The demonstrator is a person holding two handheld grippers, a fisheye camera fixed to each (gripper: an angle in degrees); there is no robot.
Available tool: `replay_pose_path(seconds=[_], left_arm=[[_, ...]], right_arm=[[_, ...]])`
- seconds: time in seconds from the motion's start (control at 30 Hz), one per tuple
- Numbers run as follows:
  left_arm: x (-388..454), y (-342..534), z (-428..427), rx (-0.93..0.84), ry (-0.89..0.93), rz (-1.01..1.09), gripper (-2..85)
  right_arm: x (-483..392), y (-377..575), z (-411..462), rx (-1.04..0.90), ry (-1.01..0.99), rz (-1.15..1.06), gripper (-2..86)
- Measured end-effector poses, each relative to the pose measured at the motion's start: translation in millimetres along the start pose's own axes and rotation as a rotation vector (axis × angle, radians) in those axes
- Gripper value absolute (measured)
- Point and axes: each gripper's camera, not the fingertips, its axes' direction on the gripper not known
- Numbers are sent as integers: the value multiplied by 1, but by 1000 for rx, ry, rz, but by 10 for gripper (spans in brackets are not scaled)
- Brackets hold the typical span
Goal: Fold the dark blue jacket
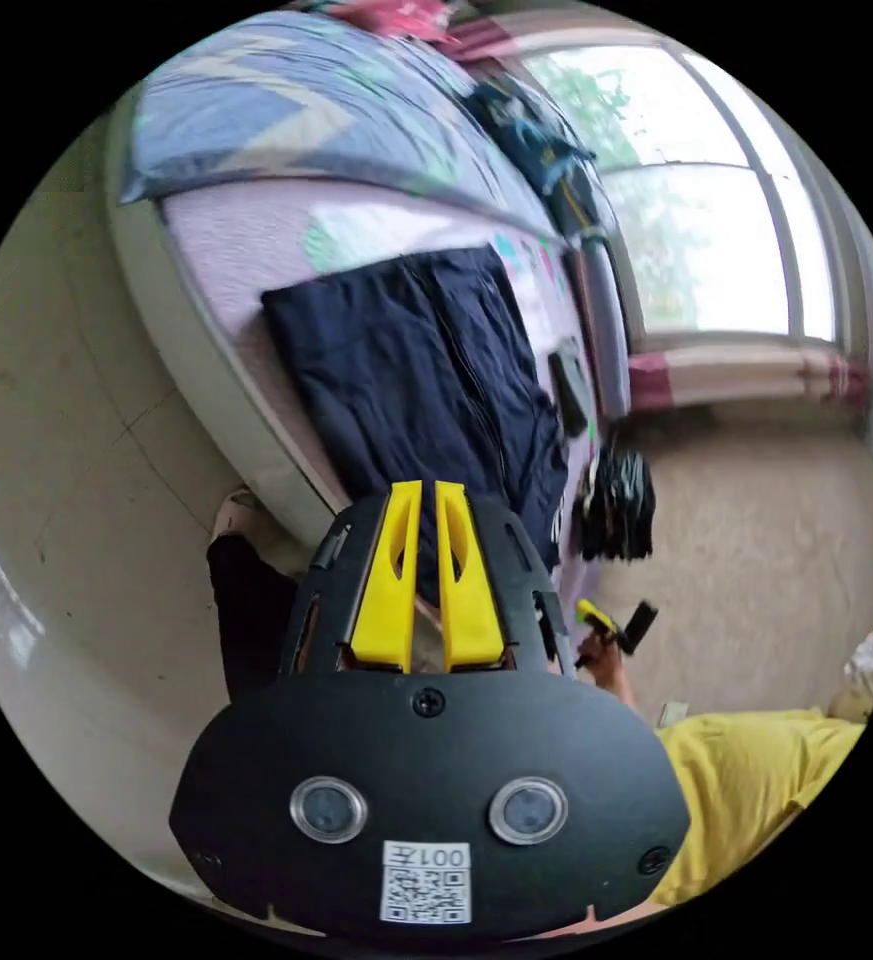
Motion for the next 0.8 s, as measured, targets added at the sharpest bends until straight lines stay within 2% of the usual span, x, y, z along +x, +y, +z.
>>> replay_pose_path(seconds=[0.1, 0.17, 0.37, 0.8], left_arm=[[-37, -12, -19, 107, 28, -113, 5], [-48, -22, -24, 123, 3, -118, 11], [-79, -56, -23, 60, -61, -114, 33], [-142, -125, -32, 17, 82, -121, 51]], right_arm=[[-1, -25, -9, 31, -54, -21, 6], [-1, -57, -10, 30, -34, -32, 6], [-16, -169, -5, 70, -119, -112, 5], [-33, -363, 54, -13, -195, -124, 9]])
